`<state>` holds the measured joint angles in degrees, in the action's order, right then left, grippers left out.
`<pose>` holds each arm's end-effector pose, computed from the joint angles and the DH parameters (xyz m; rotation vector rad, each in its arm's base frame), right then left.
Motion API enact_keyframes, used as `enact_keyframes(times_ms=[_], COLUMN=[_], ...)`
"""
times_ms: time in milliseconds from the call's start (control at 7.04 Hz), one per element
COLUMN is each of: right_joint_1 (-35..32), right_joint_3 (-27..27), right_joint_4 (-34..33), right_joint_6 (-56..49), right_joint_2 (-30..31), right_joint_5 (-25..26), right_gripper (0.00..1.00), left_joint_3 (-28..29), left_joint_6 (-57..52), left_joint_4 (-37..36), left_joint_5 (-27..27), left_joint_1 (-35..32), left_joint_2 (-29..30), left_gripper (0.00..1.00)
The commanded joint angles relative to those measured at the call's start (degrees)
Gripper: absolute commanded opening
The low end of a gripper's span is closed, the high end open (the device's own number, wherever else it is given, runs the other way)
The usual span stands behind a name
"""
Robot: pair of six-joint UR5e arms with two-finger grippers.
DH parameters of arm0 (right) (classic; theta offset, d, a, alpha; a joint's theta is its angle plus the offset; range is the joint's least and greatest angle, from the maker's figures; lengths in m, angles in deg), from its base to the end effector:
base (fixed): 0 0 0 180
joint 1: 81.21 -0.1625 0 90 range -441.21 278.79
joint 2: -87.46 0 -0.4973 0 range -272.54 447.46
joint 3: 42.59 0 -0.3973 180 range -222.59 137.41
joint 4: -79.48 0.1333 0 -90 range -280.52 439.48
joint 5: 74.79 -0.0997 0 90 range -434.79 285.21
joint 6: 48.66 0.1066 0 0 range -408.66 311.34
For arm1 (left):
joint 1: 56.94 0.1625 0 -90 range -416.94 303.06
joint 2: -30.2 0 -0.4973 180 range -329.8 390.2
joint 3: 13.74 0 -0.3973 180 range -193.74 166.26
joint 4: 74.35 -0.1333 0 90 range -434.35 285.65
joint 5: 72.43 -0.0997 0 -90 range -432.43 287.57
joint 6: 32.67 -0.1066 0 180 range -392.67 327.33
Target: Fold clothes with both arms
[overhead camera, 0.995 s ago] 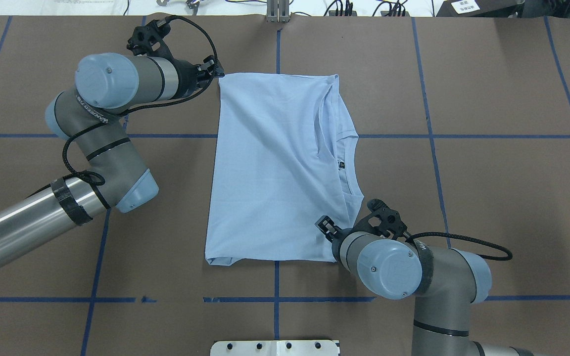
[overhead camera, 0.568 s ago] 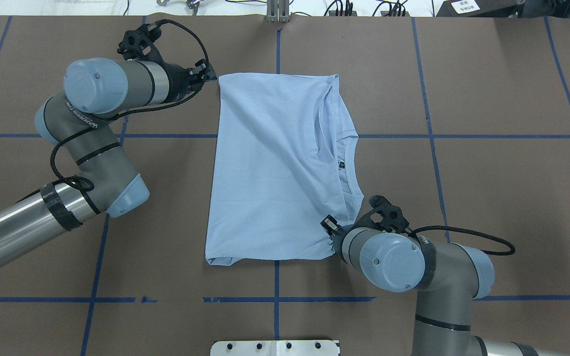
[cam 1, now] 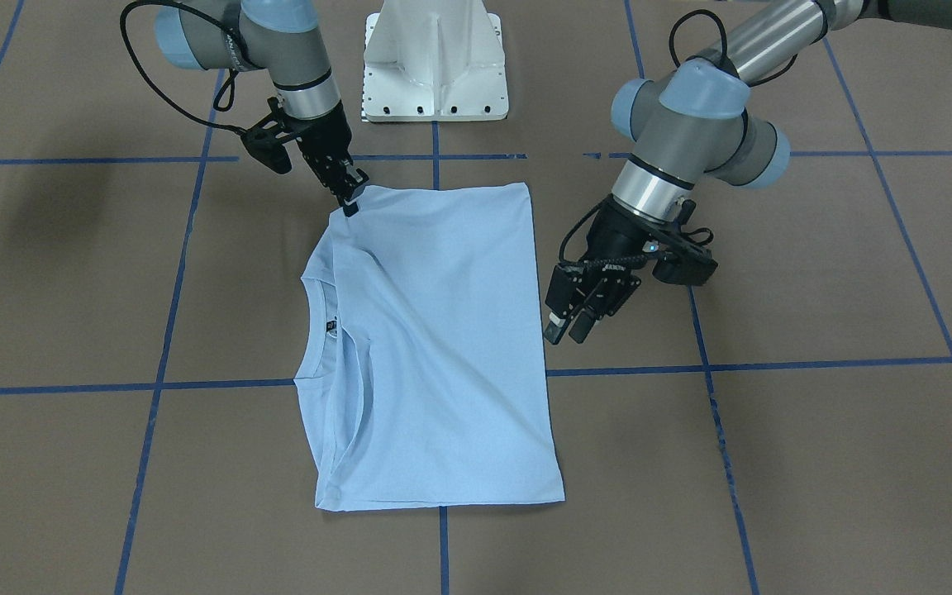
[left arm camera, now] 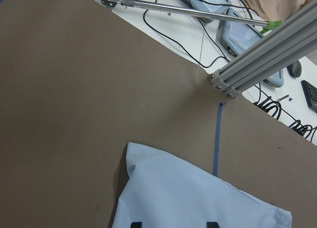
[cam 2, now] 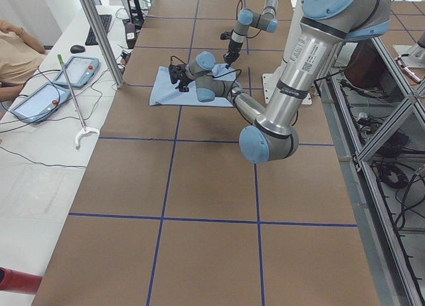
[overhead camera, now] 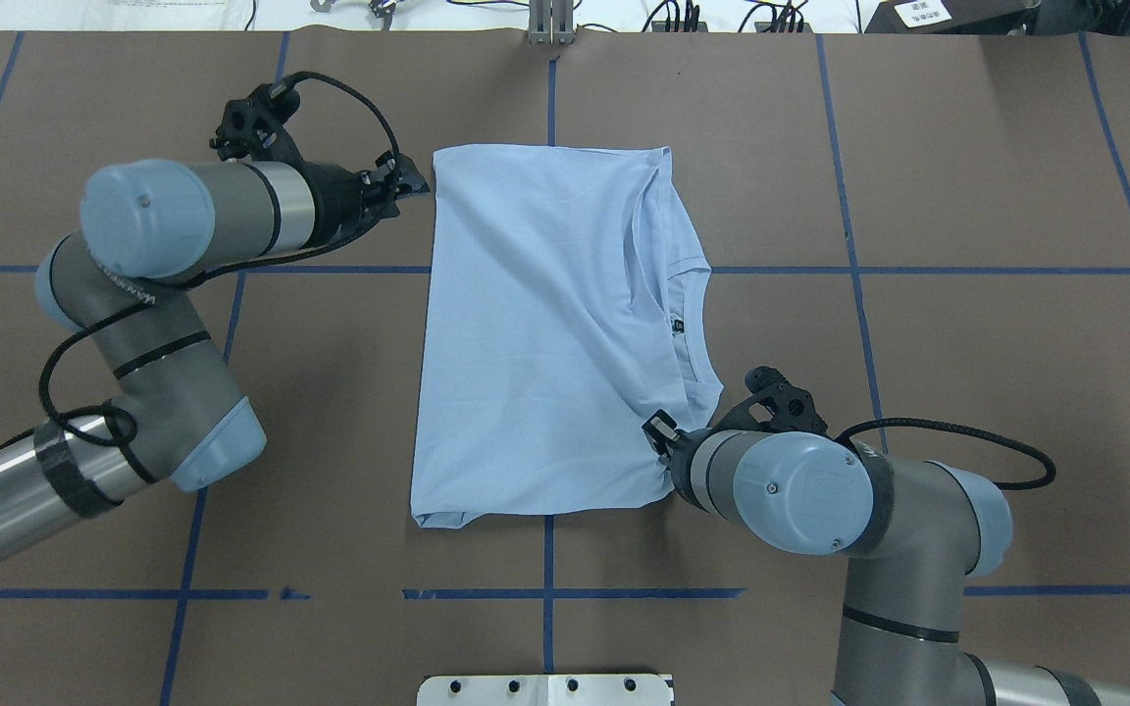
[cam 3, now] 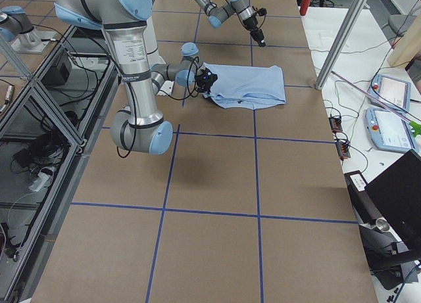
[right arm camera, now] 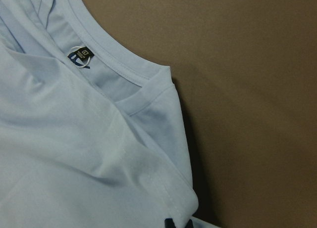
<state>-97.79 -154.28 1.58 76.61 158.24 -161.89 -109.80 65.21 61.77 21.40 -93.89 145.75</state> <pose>-0.5441 -0.3067 0.3563 -0.1075 -0.9523 0.8608 0.4660 -0.5084 0.3281 0.2914 1.3525 -0.6113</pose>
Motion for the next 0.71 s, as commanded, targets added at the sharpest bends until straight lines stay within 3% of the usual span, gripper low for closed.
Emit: enact_keyframes(times_ms=[0,142,284,568], right_joint_1=[0.5,0.6,0.7,0.9], right_joint_3=[-3.3,-4.3,-4.6,-4.5], right_joint_4=[-2.1,-2.0,-2.0,-2.0], right_joint_6=[0.1,0.1,0.1,0.1], right_joint_2=[1.9,2.9,3.1,3.2], right_joint_5=[-0.2,-0.3,-0.2,-0.2], right_gripper=[0.0,0.0,0.0,0.0], left_joint_3=[-14.0,-15.3,-15.0,-14.9], left_joint_6=[10.7,14.8,15.9,19.6], left_joint_4=[-3.6,-3.8,-5.1,-9.2], left_joint_5=[-5.7,-13.9,-15.8,-16.7], left_joint_1=[11.7,19.8,24.1,29.4], left_joint_2=[-10.8,-14.1,-14.4,-12.7], left_gripper=[0.54,0.64,0.71,0.73])
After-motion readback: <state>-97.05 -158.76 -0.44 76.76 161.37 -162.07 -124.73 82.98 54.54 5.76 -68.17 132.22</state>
